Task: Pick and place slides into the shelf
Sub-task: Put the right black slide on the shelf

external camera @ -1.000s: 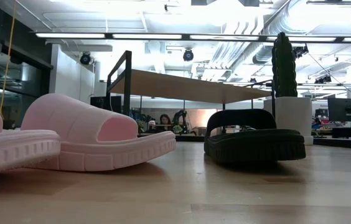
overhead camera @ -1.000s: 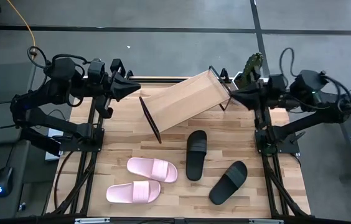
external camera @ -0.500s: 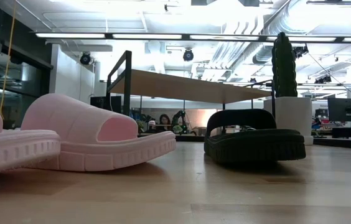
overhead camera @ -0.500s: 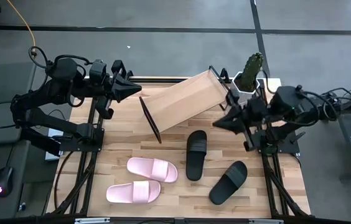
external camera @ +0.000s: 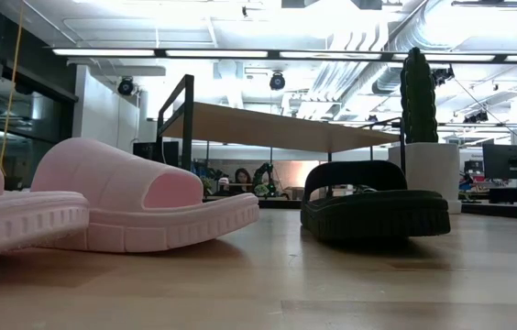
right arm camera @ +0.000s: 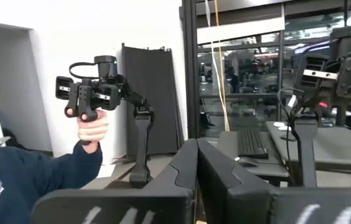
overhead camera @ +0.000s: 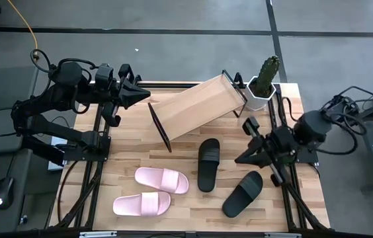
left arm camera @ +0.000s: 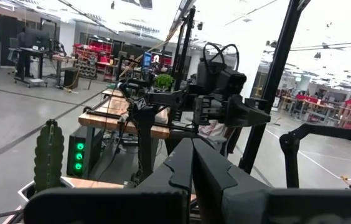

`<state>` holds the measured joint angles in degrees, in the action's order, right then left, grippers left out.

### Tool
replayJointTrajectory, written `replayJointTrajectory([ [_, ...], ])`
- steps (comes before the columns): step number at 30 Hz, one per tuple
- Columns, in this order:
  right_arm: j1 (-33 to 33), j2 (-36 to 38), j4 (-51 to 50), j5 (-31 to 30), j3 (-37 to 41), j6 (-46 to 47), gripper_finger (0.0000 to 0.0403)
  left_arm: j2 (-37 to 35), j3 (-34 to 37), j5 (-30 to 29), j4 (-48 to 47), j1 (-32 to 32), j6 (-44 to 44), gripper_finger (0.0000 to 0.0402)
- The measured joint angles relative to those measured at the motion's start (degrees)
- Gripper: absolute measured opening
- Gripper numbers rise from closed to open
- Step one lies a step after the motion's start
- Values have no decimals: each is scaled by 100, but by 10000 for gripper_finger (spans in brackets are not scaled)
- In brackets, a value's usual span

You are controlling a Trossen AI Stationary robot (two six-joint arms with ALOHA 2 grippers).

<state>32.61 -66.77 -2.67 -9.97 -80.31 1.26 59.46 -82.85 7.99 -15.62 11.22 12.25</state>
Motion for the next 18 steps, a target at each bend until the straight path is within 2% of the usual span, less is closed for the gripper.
replayJointTrajectory([
  [9,649,-50,-26,-875,0,177,0,0,0,2,-4,1,0,1],
  [18,1364,-243,-186,-2238,0,265,0,0,0,4,-34,1,-19,1],
])
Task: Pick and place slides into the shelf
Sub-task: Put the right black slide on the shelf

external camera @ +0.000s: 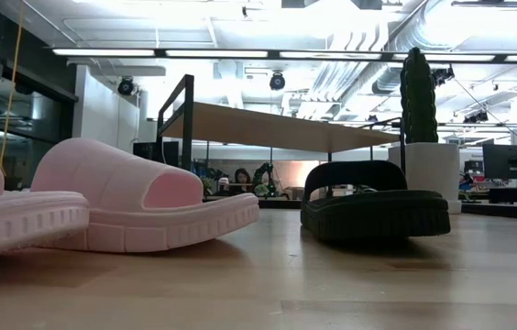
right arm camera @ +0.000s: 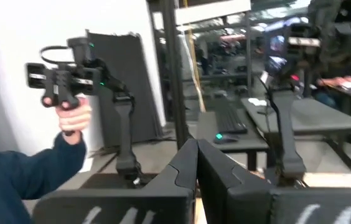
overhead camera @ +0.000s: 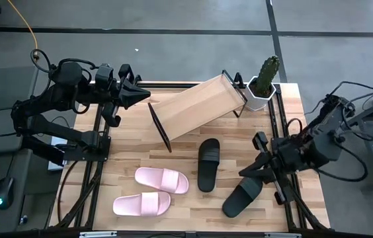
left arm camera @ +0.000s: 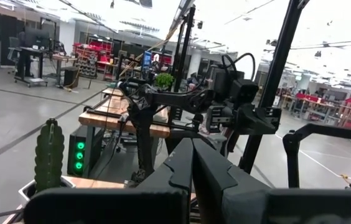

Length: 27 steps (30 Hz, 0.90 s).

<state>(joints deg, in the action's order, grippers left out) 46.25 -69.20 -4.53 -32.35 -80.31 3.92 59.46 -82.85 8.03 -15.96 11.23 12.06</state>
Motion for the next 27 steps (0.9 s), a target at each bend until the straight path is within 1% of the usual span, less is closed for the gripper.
replayJointTrajectory([
  [4,224,-172,-121,-471,0,253,0,0,2,0,-119,0,-1,1],
  [16,560,-910,-470,-1259,0,1336,0,0,2,0,-182,1,-1,1],
  [20,624,-1098,-518,-1386,0,1577,0,0,2,0,-191,1,0,1],
  [23,667,-1196,-697,-1508,0,1923,0,0,2,0,-242,-1,2,1],
  [27,673,-1317,-1214,-1515,0,2787,0,0,2,0,-316,-1,2,1],
])
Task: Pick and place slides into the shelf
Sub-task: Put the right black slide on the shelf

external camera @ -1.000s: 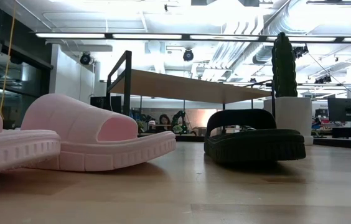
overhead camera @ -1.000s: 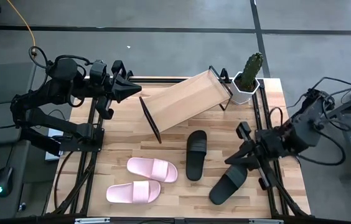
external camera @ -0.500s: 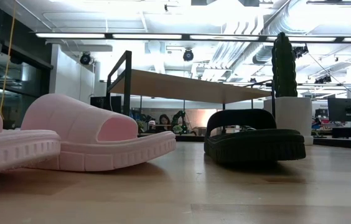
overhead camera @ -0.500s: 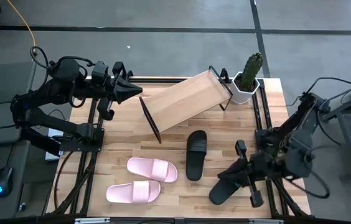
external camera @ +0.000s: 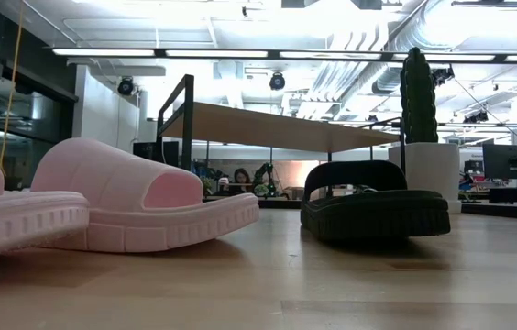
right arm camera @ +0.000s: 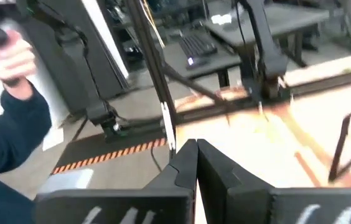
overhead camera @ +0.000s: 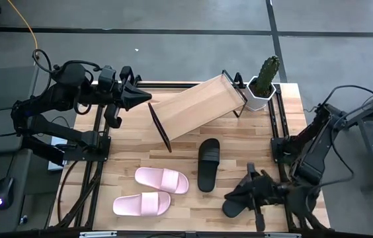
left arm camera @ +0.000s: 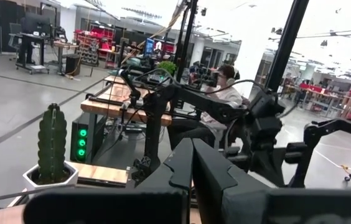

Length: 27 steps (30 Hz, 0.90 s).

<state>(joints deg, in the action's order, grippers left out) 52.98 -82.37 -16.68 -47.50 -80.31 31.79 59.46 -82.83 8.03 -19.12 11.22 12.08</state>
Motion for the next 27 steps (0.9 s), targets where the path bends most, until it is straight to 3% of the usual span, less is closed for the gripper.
replayJointTrajectory([
  [15,-33,-644,-819,456,0,2045,0,-1,0,-4,-227,0,-178,1],
  [27,-97,-963,-2483,1588,0,4099,0,-2,0,-9,-404,1,-322,1],
])
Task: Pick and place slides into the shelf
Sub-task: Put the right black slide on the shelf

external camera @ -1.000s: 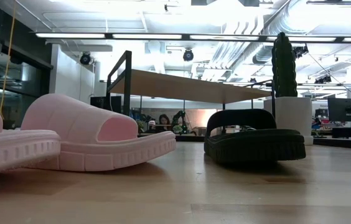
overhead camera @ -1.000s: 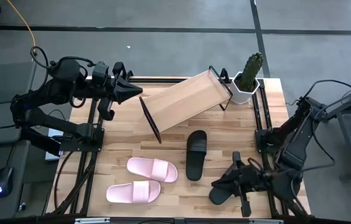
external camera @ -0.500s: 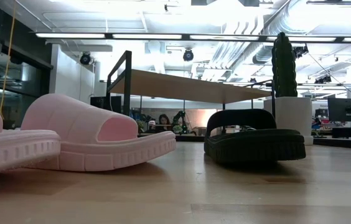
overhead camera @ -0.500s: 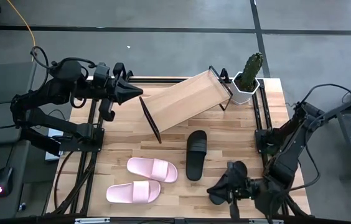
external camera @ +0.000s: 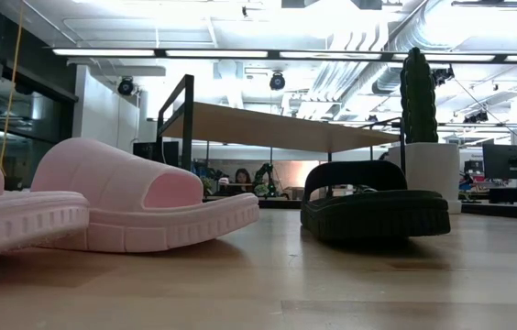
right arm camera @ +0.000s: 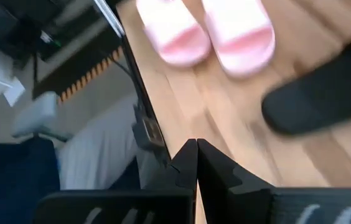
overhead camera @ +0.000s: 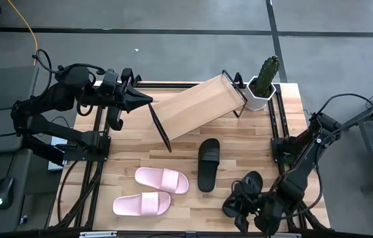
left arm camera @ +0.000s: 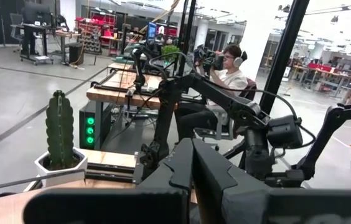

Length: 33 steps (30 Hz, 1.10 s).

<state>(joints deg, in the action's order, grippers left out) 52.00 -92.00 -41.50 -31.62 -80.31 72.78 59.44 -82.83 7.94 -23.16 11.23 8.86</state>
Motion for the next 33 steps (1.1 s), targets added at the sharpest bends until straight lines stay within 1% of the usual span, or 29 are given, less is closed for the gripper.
replayJointTrajectory([
  [5,-14,-131,-193,482,0,369,0,0,0,0,-57,1,16,1],
  [8,-85,-184,-399,887,0,532,0,1,0,0,-105,2,16,1],
  [11,-188,-285,-690,1363,0,568,0,9,0,0,-107,1,18,1],
  [18,-430,-627,-1433,2133,0,685,0,11,0,0,-105,0,19,1],
  [33,-550,-1089,-1683,2807,0,613,0,13,0,0,-157,2,14,1],
])
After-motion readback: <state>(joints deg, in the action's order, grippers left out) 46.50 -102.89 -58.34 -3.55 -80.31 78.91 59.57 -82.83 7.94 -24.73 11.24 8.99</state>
